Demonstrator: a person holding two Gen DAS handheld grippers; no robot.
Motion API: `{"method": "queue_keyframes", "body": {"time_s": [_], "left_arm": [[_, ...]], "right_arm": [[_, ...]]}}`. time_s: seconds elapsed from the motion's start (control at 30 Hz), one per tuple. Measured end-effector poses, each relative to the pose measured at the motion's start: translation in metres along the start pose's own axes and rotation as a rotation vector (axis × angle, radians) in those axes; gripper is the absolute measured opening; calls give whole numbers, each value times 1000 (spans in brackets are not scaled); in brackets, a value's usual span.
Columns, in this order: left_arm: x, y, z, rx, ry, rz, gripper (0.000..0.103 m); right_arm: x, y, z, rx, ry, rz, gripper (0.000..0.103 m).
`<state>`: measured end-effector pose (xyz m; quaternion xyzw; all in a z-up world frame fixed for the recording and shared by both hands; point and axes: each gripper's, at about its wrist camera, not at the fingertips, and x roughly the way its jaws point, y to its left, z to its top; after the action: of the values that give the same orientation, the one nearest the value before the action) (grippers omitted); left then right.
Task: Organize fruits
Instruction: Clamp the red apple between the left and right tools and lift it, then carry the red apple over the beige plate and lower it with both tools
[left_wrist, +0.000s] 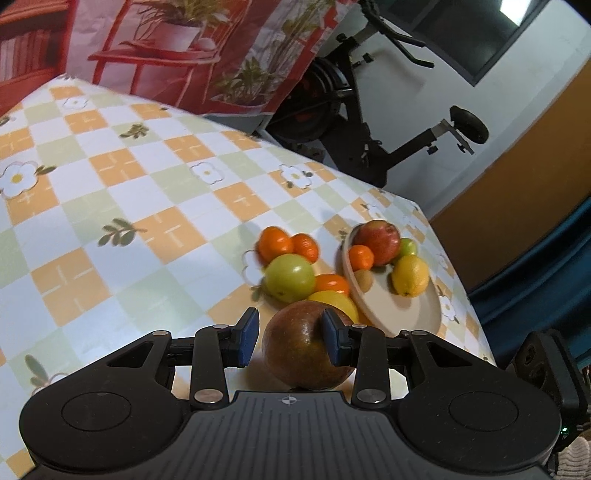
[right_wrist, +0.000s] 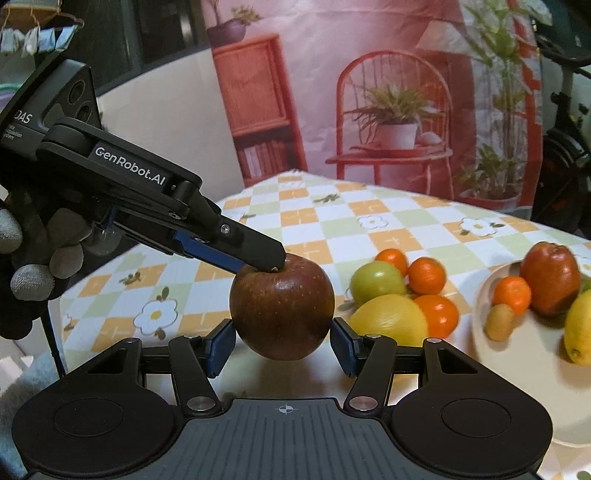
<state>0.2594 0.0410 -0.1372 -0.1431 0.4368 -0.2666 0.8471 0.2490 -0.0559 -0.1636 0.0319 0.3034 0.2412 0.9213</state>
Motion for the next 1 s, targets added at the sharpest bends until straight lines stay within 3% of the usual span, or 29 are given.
{"method": "queue_keyframes", "body": {"time_s": [0.53, 1.0], "left_arm": [[40, -88, 23, 155, 41, -20, 39], [123, -151, 23, 213, 162, -86, 39]], "right_arm": [[-60, -59, -9, 131, -138, -96, 53], [-95, -127, -40, 214, -103, -249, 53]]}}
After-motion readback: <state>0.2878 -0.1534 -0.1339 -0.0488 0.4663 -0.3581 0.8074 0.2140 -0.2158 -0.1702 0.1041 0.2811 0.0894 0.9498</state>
